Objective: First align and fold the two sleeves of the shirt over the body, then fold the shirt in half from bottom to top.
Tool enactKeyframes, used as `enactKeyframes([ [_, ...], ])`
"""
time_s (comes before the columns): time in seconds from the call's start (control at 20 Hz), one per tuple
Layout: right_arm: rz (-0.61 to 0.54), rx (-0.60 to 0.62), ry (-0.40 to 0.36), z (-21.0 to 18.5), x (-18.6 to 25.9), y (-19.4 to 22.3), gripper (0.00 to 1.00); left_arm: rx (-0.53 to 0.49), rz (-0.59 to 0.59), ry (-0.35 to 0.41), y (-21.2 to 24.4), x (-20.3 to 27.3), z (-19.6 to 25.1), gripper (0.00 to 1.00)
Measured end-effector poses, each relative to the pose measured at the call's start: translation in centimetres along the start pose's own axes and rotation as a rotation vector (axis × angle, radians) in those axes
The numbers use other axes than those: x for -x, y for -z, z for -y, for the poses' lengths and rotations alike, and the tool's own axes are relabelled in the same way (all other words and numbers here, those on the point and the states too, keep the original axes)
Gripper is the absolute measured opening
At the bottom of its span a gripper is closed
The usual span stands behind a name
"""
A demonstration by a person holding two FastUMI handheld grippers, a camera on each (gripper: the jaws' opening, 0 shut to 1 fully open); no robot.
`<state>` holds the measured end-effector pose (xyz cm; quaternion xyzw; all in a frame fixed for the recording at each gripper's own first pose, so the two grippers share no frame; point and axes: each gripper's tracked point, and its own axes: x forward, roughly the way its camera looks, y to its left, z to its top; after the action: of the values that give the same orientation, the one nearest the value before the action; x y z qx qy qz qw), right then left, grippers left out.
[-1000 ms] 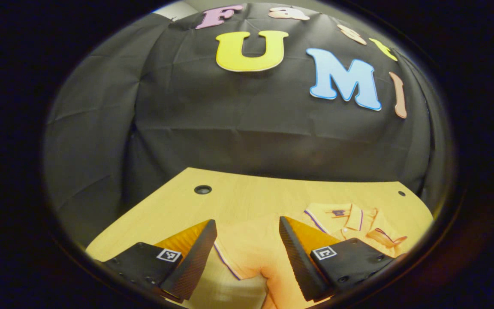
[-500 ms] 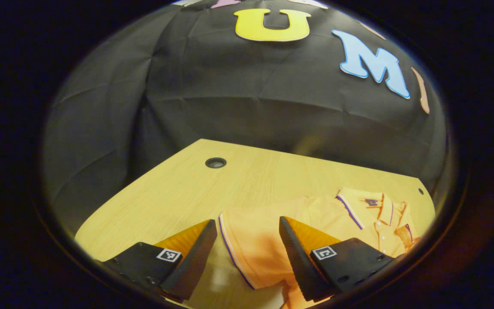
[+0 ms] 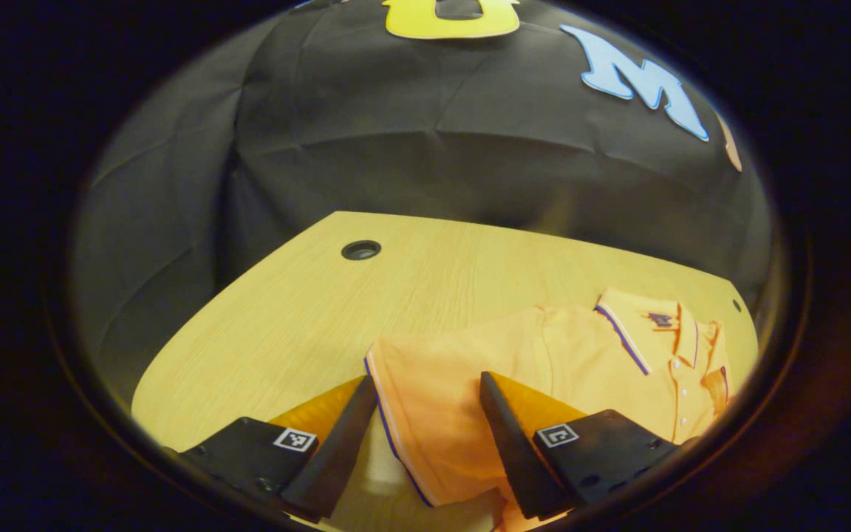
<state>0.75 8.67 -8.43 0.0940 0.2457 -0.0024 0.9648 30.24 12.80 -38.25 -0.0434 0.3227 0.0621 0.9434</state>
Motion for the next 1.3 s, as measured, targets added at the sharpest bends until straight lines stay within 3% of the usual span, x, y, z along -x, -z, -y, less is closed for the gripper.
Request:
enactKeyframes([
  [0.15,-0.006,-0.013,-0.006,0.1,-0.1,0.4,0.96,0.004,0.001,-0.006,-0.1,-0.2,-0.1,0.79],
  [0.2,-0.009,-0.02,-0.007,0.2,-0.2,0.5,0.96,0.008,0.002,-0.005,0.1,-0.2,-0.3,0.69],
  [0.25,-0.013,-0.026,-0.006,0.4,-0.2,0.7,0.96,0.01,0.004,-0.007,0.0,-0.2,-0.5,0.64],
  [0.3,-0.017,-0.034,-0.004,0.6,-0.2,0.9,0.96,0.015,0.006,-0.005,0.0,-0.2,-0.5,0.49],
  [0.5,-0.029,-0.067,0.003,1.4,-0.2,1.4,0.96,-0.02,-0.004,-0.006,0.1,-0.3,0.0,0.13],
  [0.6,-0.027,-0.073,0.011,1.9,-0.1,1.5,0.94,-0.037,-0.001,-0.007,-0.3,-0.2,0.2,0.12],
  [0.65,-0.024,-0.072,0.016,2.2,0.0,1.5,0.94,-0.045,-0.006,-0.01,-0.3,0.0,0.4,0.07],
  [0.9,-0.022,-0.077,0.044,3.5,0.2,1.8,0.96,-0.042,0.058,0.005,-2.9,1.9,1.6,0.06],
  [1.3,-0.04,-0.081,0.039,2.7,-0.5,2.2,0.94,-0.137,0.119,0.11,-5.3,4.3,7.8,0.06],
])
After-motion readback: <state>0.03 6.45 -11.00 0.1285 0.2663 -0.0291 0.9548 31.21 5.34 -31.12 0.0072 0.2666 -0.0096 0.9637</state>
